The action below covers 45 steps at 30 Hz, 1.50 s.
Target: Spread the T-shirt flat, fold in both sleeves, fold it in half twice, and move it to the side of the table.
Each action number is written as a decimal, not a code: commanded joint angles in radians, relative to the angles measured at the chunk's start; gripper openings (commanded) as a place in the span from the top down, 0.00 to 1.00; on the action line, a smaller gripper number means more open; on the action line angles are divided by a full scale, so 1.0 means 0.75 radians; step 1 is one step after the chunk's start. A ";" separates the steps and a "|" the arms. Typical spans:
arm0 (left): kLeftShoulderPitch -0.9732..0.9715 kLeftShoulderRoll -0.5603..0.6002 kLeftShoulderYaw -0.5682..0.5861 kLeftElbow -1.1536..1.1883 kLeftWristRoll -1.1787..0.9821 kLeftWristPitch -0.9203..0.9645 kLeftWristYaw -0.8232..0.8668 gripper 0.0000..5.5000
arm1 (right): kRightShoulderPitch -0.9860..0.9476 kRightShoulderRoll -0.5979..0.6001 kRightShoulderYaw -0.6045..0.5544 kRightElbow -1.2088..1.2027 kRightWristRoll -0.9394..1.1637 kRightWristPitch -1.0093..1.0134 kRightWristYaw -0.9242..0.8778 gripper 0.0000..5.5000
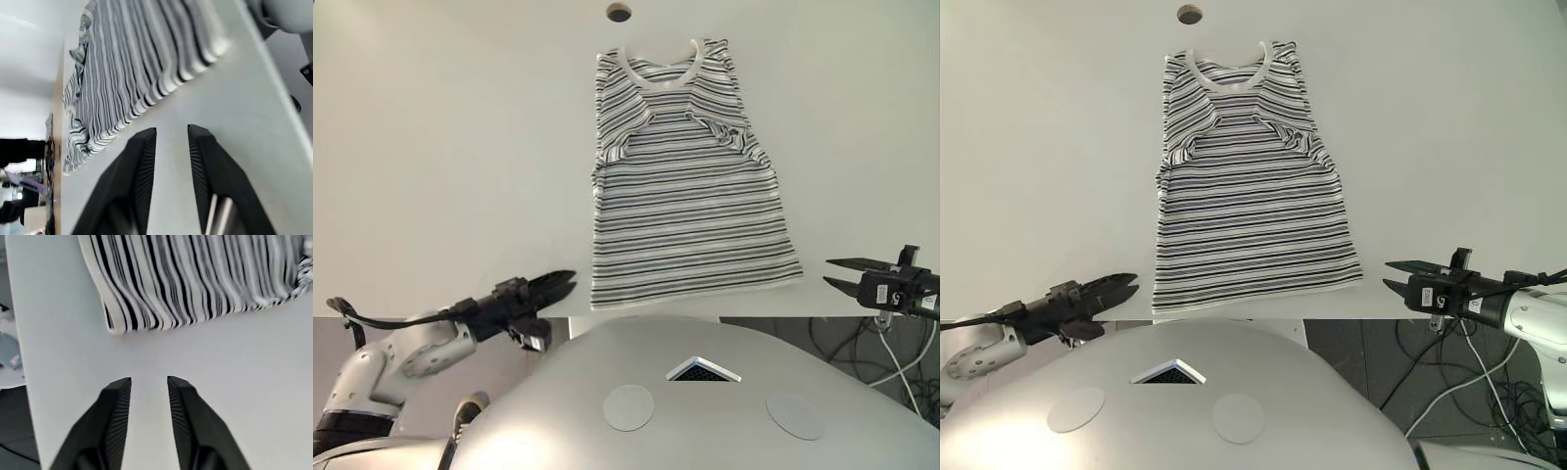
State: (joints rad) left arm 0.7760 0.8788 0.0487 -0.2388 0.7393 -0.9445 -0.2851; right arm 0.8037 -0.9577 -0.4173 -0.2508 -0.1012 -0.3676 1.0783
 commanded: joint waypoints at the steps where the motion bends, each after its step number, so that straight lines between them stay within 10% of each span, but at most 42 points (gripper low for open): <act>1: 0.035 0.085 0.023 0.020 0.127 -0.024 -0.011 0.68 | -0.050 -0.044 0.031 0.037 -0.030 -0.005 -0.001 0.70; 29: -0.389 0.100 -0.447 0.105 0.292 -0.008 -0.055 0.67 | -0.134 -0.041 0.141 -0.049 -0.002 0.109 -0.017 0.70; 45: -0.386 0.143 -0.499 0.106 0.286 0.043 -0.073 0.99 | -0.169 -0.114 0.145 0.059 -0.324 -0.057 -0.183 0.70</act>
State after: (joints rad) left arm 0.4491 0.9594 -0.3071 -0.2435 0.8355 -1.0105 -0.2611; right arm 0.6845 -1.0188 -0.3124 -0.2231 -0.2939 -0.3691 0.9739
